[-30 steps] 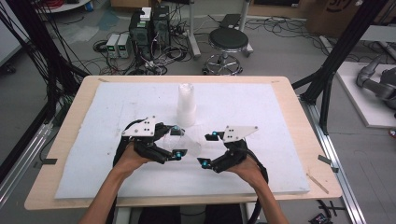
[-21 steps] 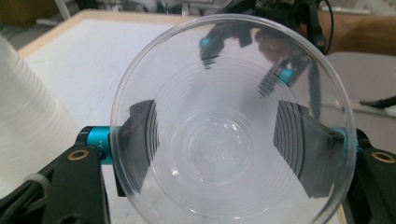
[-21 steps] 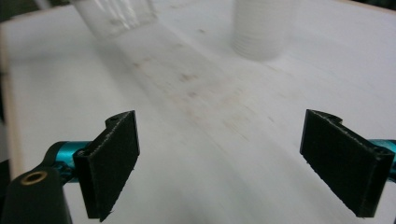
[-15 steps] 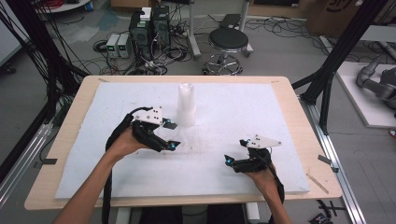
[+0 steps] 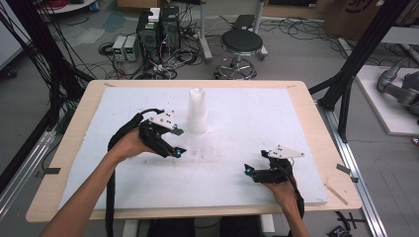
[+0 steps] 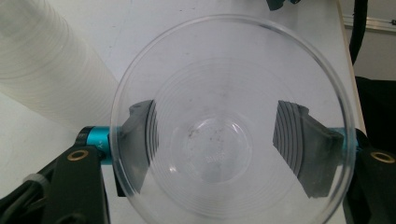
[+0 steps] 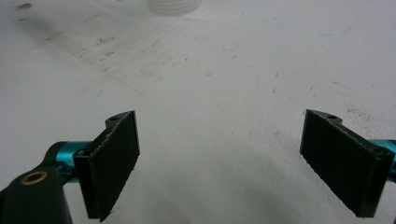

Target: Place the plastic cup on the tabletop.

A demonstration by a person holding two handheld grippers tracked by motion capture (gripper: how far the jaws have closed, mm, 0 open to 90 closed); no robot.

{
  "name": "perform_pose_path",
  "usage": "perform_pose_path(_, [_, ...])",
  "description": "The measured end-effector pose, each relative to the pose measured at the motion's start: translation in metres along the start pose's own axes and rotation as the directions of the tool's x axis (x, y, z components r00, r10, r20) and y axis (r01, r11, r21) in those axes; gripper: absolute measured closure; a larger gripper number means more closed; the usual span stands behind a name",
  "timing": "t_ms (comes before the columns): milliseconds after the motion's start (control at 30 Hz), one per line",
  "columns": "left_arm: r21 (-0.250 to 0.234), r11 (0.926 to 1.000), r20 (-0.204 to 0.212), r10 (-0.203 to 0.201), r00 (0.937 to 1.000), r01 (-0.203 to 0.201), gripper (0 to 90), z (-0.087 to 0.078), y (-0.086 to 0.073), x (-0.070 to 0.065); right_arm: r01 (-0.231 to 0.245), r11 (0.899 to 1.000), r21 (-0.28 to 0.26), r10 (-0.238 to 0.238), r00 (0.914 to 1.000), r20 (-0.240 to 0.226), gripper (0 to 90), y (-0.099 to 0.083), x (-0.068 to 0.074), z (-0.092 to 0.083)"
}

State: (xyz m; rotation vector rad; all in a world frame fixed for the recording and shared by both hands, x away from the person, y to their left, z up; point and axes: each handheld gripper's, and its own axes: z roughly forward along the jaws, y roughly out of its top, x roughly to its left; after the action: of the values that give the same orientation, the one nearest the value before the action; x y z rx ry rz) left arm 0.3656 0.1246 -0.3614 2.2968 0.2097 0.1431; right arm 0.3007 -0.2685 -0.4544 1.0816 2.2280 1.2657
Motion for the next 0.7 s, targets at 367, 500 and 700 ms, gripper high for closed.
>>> perform_pose_path(367, [0.014,0.9999,-0.012,0.010,0.9999,-0.010,30.4,0.005,0.002,-0.001,0.007,1.000,0.008,-0.007,0.9999,-0.011,11.9,0.000,0.001,0.000])
perform_pose_path(500, [0.026,0.9996,-0.007,0.014,0.9999,-0.014,30.4,0.008,0.001,-0.003,0.007,1.000,0.005,-0.006,0.9999,-0.015,11.9,0.000,0.001,0.000])
perform_pose_path(700, [0.022,0.9998,-0.002,0.003,1.0000,-0.003,30.5,0.024,-0.003,-0.005,0.009,1.000,0.003,-0.009,0.9999,-0.014,11.9,0.000,0.000,0.000])
